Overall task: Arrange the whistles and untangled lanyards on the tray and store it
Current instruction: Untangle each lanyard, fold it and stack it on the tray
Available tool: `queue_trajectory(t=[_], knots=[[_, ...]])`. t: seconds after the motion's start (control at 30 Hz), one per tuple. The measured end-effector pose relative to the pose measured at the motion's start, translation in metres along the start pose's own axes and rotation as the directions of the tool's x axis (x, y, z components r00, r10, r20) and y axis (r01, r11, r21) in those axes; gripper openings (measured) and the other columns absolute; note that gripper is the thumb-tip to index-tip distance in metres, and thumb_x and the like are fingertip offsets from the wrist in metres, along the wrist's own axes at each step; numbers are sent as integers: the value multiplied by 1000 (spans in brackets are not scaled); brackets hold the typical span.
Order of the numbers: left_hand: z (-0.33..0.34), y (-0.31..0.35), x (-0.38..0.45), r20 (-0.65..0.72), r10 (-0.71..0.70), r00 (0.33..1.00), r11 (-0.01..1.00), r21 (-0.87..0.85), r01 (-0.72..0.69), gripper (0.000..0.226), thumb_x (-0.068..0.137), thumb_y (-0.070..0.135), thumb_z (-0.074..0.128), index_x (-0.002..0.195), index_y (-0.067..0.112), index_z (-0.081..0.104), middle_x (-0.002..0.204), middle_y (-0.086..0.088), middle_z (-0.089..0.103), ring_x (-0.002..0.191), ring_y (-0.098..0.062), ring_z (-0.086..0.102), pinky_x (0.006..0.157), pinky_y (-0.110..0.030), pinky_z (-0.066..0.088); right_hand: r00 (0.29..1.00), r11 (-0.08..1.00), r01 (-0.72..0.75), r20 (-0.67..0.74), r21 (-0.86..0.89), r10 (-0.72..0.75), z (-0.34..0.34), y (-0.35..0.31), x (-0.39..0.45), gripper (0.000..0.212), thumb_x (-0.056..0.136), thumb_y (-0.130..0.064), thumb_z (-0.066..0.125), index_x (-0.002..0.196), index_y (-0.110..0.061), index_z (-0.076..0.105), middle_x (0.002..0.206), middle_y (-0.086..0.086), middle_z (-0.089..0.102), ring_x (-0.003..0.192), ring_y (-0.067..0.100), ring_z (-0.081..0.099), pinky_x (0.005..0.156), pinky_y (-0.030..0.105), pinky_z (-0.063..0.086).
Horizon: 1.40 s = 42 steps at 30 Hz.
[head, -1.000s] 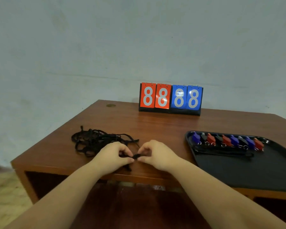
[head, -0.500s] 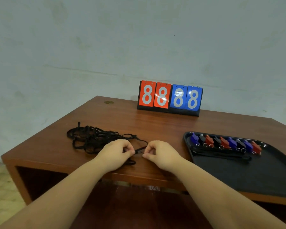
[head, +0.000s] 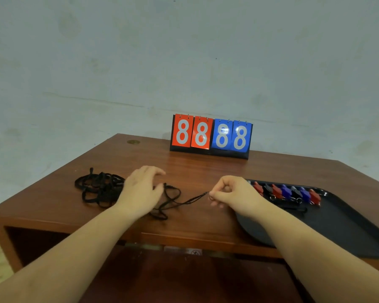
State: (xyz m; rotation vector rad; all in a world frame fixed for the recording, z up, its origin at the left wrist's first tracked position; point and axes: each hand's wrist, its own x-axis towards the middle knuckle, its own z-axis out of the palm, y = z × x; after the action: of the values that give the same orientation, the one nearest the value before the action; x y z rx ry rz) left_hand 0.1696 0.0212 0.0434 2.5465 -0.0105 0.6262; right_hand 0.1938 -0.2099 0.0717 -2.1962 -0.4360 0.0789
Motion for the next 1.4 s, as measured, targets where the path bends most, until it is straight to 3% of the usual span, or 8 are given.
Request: queue_trajectory(t=[0.07, 0.2, 0.4, 0.6, 0.8, 1.03, 1.27, 1.4], knots=[[4, 30, -2, 117, 161, 980, 978, -155, -142, 41, 93, 39, 48, 133, 34, 42, 134, 16, 47, 128, -5, 38, 108, -32, 31, 999, 997, 20, -28, 70, -18, -8, -4, -3, 11, 86, -14, 65, 90, -3, 63, 80, 6, 74, 71, 8, 70, 65, 17, 55], [22, 72, -3, 438, 250, 863, 929, -360, -86, 33, 95, 41, 44, 127, 35, 47, 104, 18, 63, 101, 0, 57, 89, -23, 42, 994, 990, 57, -95, 127, -46, -22, -8, -9, 7, 84, -13, 67, 86, -8, 64, 74, 2, 72, 63, 4, 67, 62, 15, 53], [20, 70, -6, 441, 192, 877, 950, -309, -53, 29, 99, 35, 35, 95, 26, 62, 70, 15, 49, 67, -1, 49, 63, -20, 36, 984, 994, -61, -175, -89, 44, -55, 17, -23, 8, 86, -14, 65, 87, -22, 63, 82, -2, 70, 71, 7, 66, 79, 26, 55], [17, 84, -8, 406, 247, 880, 937, -331, -110, 27, 100, 32, 35, 93, 23, 60, 63, 18, 45, 59, 7, 44, 57, -13, 31, 997, 948, 71, -2, -310, -75, -42, 10, -28, 37, 94, -38, 49, 130, -35, 48, 117, -22, 48, 111, -1, 46, 98, 24, 38], [15, 82, -11, 404, 274, 873, 923, -365, -121, 28, 99, 35, 35, 84, 27, 57, 82, 11, 57, 80, -3, 52, 73, -20, 41, 991, 953, 110, 103, -282, -84, -23, 0, -34, 31, 99, -36, 36, 79, -25, 56, 69, -8, 55, 60, -2, 51, 62, 15, 41], [-3, 65, -19, 373, 221, 901, 945, -312, -103, 32, 99, 35, 35, 78, 24, 56, 63, 12, 46, 60, 1, 45, 62, -17, 34, 998, 983, 20, -63, -182, -32, -50, 10, -47, 38, 100, -32, 34, 77, -14, 58, 68, -5, 62, 67, -1, 58, 63, 8, 38], [-16, 48, -44, 388, 174, 905, 916, -401, -4, 34, 98, 38, 36, 76, 22, 57, 51, 13, 43, 52, 0, 43, 70, -28, 48, 982, 996, -41, -187, -82, 25, -79, 39, -76, 34, 101, -26, 34, 77, -10, 53, 60, -1, 55, 58, 11, 60, 74, 27, 47], [-15, 52, -66, 397, 184, 899, 885, -464, 24, 35, 99, 36, 36, 76, 19, 56, 47, 12, 37, 44, -2, 33, 53, -24, 32, 986, 998, -47, -156, 47, 54, -75, 39, -91, 32, 101, -23, 33, 77, -10, 50, 59, 2, 48, 54, 13, 52, 79, 33, 52]])
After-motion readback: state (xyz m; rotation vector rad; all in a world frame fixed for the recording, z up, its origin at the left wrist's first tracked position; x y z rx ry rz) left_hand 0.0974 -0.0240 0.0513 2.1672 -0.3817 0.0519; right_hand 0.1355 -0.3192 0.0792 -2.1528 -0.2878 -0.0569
